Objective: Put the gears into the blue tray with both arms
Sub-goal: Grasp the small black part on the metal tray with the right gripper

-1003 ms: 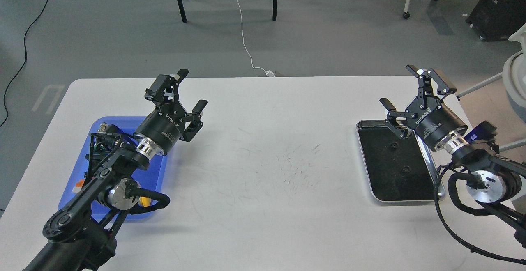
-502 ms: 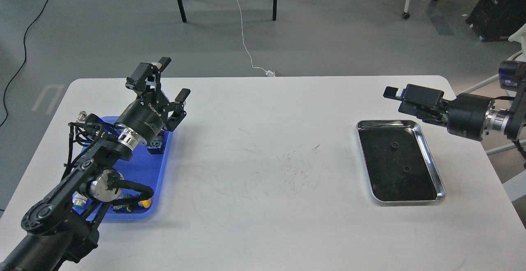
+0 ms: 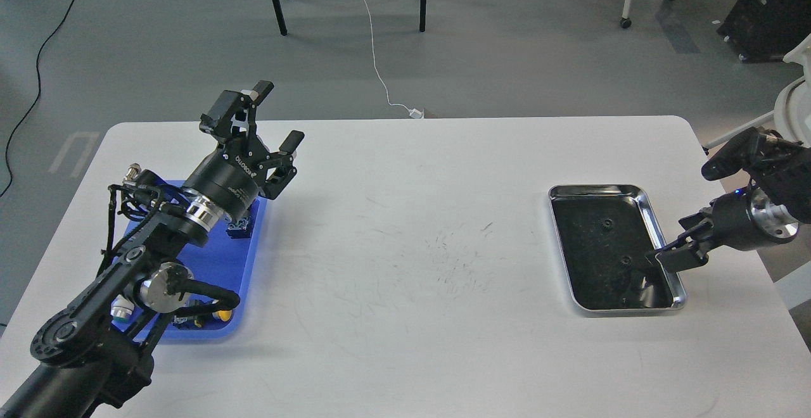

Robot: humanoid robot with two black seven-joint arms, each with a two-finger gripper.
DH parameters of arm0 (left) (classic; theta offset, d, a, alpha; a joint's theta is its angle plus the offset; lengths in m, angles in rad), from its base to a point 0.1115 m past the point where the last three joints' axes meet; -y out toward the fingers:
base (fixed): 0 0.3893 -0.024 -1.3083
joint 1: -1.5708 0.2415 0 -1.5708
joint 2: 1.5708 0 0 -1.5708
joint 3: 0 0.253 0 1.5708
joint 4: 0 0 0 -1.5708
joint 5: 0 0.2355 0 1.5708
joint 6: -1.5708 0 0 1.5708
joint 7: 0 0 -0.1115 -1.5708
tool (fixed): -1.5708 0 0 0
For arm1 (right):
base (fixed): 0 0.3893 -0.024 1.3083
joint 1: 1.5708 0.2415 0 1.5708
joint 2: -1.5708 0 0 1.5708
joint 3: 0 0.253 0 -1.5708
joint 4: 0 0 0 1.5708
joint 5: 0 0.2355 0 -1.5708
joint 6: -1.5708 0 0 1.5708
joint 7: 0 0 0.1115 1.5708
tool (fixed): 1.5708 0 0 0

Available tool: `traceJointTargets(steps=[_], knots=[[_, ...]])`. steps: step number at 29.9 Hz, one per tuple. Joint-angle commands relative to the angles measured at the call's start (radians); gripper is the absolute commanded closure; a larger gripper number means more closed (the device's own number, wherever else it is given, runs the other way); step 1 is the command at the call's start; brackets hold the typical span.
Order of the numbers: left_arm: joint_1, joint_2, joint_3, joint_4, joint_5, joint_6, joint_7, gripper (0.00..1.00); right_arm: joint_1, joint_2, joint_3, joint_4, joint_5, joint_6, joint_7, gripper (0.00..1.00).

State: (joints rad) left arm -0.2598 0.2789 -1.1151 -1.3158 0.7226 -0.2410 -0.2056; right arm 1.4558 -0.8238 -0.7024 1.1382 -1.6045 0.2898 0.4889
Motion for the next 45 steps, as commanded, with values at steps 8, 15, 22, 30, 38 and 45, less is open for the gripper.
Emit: traceJointTargets(steps=[8,15,22,30,38,45], knots=[[0.001,-0.001,0.0,-0.002,0.0,0.0,0.002,0.02,-0.048,0.138,-0.058,-0.1,0.011,-0.035,0.0,0.26],[0.001,-0.003,0.0,-0.003,0.001,0.0,0.002,0.02,-0.097,0.16,-0.057,-0.133,0.012,-0.092,0.0,0.31],[0.002,-0.001,0.0,-0.003,0.001,0.0,0.003,0.02,-0.109,0.184,-0.057,-0.149,0.014,-0.119,0.0,0.42],[0.011,0.005,0.0,-0.005,0.001,0.0,0.005,0.02,-0.121,0.192,-0.058,-0.158,0.014,-0.124,0.0,0.44],[0.013,0.002,0.0,-0.006,0.003,0.0,0.006,0.02,-0.135,0.199,-0.057,-0.16,0.015,-0.126,0.0,0.47],[0.019,0.003,0.0,-0.022,0.003,0.0,0.005,0.02,-0.14,0.203,-0.055,-0.161,0.014,-0.127,0.0,0.71]])
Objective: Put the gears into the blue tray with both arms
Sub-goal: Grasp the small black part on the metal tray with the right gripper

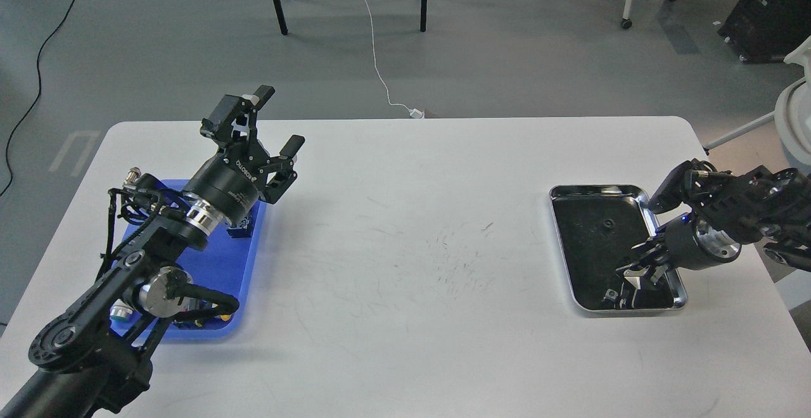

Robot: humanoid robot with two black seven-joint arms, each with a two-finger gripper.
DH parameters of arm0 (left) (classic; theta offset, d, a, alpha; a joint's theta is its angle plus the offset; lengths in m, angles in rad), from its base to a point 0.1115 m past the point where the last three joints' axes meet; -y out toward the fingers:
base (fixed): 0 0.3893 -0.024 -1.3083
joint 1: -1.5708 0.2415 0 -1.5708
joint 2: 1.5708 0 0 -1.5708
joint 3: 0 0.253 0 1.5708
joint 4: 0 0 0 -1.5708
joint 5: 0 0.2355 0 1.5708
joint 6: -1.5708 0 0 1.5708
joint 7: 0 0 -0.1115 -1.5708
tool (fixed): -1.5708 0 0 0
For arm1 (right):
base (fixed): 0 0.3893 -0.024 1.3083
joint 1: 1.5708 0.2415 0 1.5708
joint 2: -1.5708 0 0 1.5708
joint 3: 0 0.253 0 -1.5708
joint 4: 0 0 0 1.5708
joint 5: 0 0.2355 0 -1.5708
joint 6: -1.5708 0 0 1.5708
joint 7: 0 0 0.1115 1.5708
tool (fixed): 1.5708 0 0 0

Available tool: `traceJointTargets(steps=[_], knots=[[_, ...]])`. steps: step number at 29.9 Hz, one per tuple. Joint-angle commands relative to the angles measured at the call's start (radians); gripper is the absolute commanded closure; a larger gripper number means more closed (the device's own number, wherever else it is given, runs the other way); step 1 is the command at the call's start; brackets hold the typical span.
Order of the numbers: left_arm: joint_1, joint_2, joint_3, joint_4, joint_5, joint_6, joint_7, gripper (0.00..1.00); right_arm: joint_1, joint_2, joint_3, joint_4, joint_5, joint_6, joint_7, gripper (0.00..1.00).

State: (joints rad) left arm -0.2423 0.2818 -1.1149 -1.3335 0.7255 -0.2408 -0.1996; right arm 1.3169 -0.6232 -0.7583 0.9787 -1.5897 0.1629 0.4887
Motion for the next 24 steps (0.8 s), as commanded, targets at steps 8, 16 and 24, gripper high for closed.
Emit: traceJointTargets(steps=[8,16,24], knots=[[0.011,0.003,-0.002,-0.006,0.0,0.0,-0.001,0.02,-0.005,0.005,0.0,-0.003,-0.001,-0.002,0.0,0.78],[0.011,0.002,-0.002,-0.007,0.0,0.0,-0.001,0.02,-0.001,0.002,0.004,0.002,0.01,-0.002,0.0,0.83],[0.009,0.007,-0.002,-0.007,0.002,-0.02,0.0,0.02,0.033,-0.018,0.02,0.024,0.028,-0.008,0.0,0.83]])
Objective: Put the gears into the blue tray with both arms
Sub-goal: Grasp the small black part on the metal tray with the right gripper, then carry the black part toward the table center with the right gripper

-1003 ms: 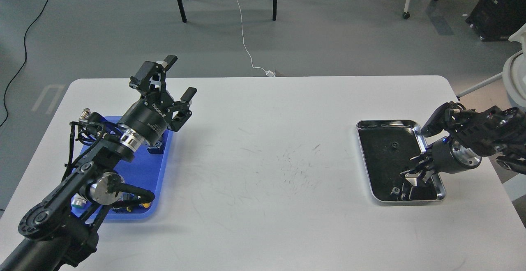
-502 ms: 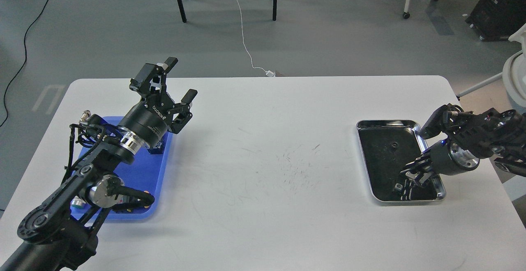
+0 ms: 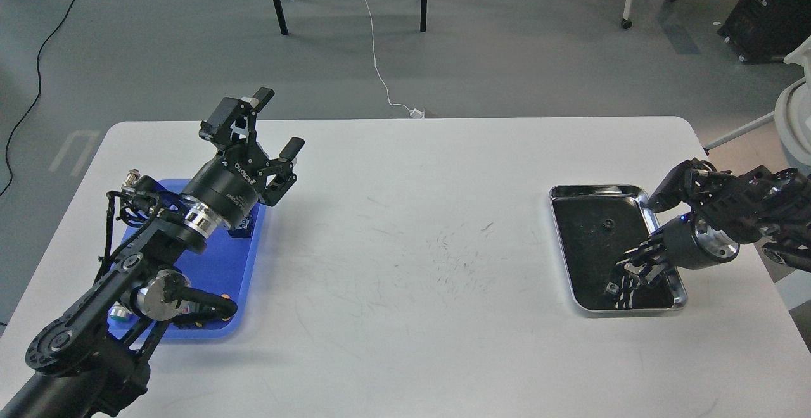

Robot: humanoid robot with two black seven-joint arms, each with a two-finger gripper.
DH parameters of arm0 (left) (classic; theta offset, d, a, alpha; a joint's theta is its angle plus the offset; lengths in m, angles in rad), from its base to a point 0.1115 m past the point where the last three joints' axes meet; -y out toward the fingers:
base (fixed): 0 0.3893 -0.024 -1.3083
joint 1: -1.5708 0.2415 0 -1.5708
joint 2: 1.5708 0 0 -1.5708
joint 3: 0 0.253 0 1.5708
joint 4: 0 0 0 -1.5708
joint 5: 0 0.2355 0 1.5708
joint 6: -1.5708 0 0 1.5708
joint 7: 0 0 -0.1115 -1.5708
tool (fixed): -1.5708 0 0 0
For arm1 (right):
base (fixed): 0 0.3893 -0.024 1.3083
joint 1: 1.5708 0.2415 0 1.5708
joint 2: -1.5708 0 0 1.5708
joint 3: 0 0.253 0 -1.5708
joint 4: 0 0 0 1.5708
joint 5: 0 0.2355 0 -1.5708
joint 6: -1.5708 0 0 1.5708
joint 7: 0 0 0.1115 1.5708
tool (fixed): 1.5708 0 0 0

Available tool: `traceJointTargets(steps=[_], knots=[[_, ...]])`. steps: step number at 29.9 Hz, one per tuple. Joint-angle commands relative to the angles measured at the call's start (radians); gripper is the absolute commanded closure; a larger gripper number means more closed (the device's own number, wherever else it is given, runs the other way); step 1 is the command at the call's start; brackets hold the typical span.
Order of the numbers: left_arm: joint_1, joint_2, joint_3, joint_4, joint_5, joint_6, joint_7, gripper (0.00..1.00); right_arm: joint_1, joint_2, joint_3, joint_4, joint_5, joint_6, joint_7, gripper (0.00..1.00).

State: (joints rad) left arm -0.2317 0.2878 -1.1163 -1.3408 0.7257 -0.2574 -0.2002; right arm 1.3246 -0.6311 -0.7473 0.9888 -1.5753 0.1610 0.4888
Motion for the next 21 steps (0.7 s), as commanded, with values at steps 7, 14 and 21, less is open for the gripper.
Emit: traceJointTargets(steps=[7,14,21], knots=[[-0.001,0.014,-0.013,0.0,-0.002,-0.006,-0.016,0.02,0.218,0.007,0.016,0.125,0.128,-0.006,0.0,0.82],[0.002,0.031,-0.022,-0.001,-0.006,-0.006,-0.045,0.02,0.269,0.298,0.006,0.1,0.308,-0.012,0.0,0.82],[0.014,0.039,-0.042,-0.021,-0.008,-0.006,-0.045,0.02,0.197,0.557,-0.072,0.015,0.38,-0.118,0.0,0.82]])
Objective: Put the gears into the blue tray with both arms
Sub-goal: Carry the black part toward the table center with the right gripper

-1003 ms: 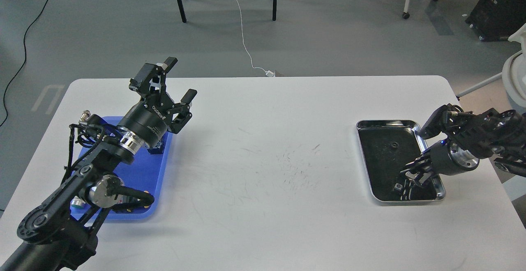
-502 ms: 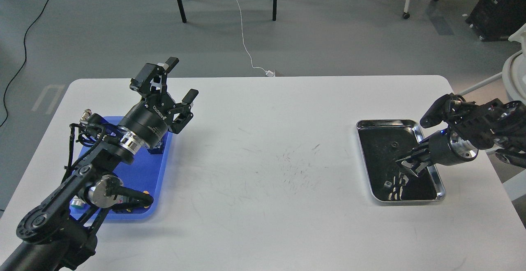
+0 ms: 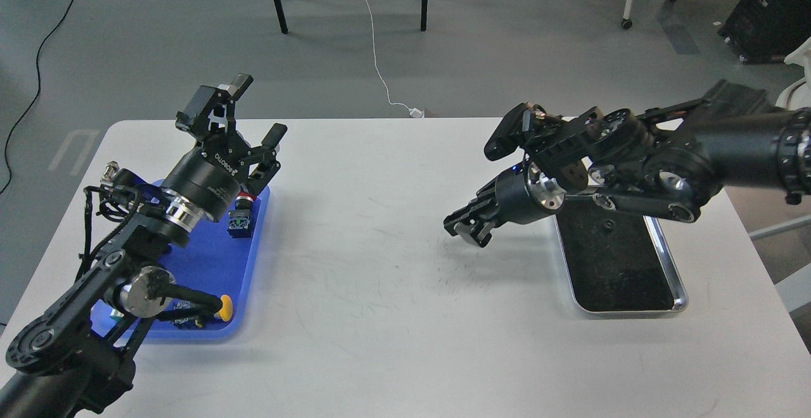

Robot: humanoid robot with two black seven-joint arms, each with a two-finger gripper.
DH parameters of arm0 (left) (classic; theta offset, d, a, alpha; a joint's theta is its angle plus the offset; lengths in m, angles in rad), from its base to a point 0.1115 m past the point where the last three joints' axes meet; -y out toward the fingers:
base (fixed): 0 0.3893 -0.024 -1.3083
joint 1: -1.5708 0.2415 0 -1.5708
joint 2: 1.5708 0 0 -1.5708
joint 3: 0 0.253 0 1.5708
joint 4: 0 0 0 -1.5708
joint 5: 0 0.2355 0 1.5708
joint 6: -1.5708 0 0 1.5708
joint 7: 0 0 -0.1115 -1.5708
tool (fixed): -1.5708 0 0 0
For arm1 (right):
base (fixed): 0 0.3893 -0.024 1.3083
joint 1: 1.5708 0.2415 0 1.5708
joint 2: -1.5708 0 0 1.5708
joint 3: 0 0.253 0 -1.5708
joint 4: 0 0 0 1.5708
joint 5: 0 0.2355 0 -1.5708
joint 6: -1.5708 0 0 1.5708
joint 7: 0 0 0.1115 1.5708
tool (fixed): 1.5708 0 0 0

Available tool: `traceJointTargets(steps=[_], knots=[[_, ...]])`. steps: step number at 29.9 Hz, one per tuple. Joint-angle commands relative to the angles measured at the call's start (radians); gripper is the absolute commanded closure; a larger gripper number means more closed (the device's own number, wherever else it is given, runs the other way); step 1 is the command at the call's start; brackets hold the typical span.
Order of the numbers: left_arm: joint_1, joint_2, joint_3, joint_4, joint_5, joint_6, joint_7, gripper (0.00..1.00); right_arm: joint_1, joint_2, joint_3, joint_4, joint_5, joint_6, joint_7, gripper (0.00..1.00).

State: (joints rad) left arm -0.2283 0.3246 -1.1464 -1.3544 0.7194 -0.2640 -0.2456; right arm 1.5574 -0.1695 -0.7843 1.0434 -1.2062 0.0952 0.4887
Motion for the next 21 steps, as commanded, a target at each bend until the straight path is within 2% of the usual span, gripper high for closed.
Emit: traceJointTargets(steps=[1,4,14,21], knots=[[0.014,0.002,-0.013,-0.008,-0.001,0.0,0.0,0.02,-0.051,0.125,-0.041,-0.057,0.011,-0.063,0.0,0.82],[0.015,0.002,-0.015,-0.009,-0.001,0.0,0.002,0.02,-0.097,0.17,-0.041,-0.089,0.011,-0.071,0.0,0.82],[0.023,0.008,-0.013,-0.014,-0.001,0.0,0.002,0.02,-0.122,0.17,-0.044,-0.111,0.01,-0.078,0.0,0.81],[0.023,0.007,-0.012,-0.014,-0.001,0.0,0.002,0.02,-0.141,0.17,-0.044,-0.126,0.011,-0.092,0.0,0.77]])
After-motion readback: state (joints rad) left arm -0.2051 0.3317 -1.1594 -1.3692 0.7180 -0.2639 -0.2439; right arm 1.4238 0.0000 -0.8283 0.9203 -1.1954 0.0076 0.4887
